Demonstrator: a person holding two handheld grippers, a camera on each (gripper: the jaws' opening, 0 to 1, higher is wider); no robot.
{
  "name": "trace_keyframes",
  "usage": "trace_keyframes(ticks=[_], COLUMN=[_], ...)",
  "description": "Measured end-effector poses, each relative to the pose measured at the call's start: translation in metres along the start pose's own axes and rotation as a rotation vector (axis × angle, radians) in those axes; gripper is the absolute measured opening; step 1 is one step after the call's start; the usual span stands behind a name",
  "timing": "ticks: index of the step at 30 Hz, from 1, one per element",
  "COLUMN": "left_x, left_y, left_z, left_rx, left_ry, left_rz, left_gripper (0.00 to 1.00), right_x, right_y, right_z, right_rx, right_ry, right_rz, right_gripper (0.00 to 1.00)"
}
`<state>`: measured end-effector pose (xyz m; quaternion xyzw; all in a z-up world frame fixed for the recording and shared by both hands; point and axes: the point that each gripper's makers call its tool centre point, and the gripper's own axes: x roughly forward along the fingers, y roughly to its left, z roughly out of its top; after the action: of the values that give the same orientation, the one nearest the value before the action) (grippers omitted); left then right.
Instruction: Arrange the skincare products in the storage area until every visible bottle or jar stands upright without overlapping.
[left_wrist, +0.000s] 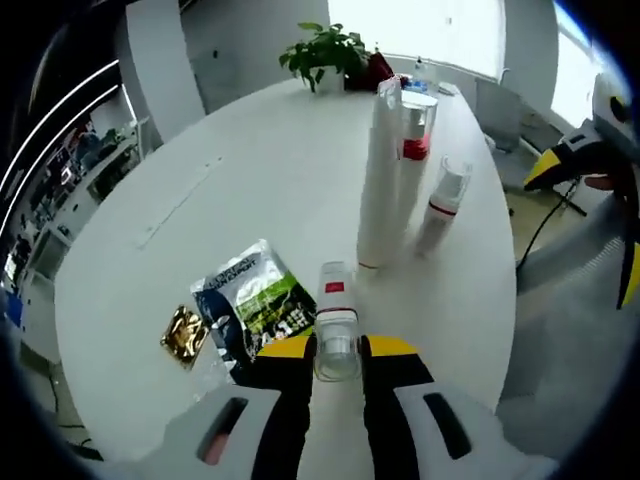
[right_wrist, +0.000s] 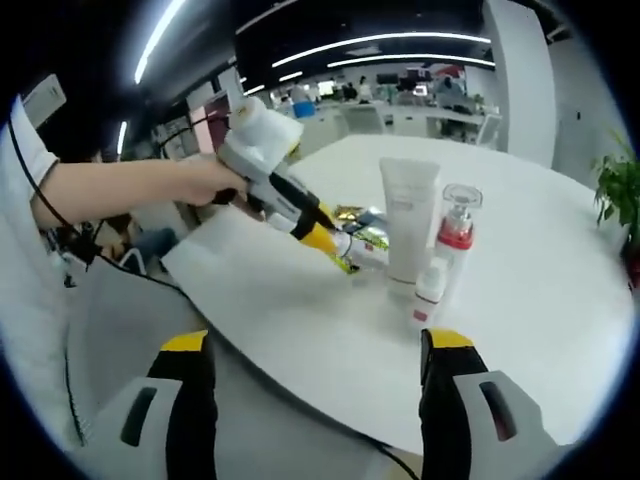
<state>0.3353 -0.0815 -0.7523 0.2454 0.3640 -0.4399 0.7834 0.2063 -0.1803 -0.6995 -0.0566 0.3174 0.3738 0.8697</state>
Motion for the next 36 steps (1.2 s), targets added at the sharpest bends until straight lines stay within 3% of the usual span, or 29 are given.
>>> trace_keyframes(ticks=[6, 17, 24, 29, 36], left_x=[-0.017, -0.043, -0.068, -0.081, -0.096], left_y=[-0.014, -0.05, -0.085, -0.099, -0.117], left_z=[-0.009, -0.017, -0.011, -0.006, 0.013], left_rx=[0.048, 0.144, 0.278, 0.313, 0.353], left_ry=[0.021, 0.053, 0.047, 0.031, -0.022], left_rz=[-0.044, -0.191, -0.318, -0.368, -0.427], left_gripper=[0.23, 0.23, 0.23, 0.23, 0.22], right_x=[0.004, 0.024, 0.032, 0.039, 0.041], right_y=[0.008, 0.027, 0.035, 0.038, 0.049], right_z=[0.0, -0.01, -0.005, -0.001, 0.001], right_rx=[-0.06, -0.228, -0.302, -0.321, -0.358], right_ry=[0.009, 0.062, 0.05, 0.051, 0.045], right_rz=[0.043, 0.175, 0.229, 0.26, 0.315], right_gripper=[0.81, 0.72, 0.66, 0.59, 0.49])
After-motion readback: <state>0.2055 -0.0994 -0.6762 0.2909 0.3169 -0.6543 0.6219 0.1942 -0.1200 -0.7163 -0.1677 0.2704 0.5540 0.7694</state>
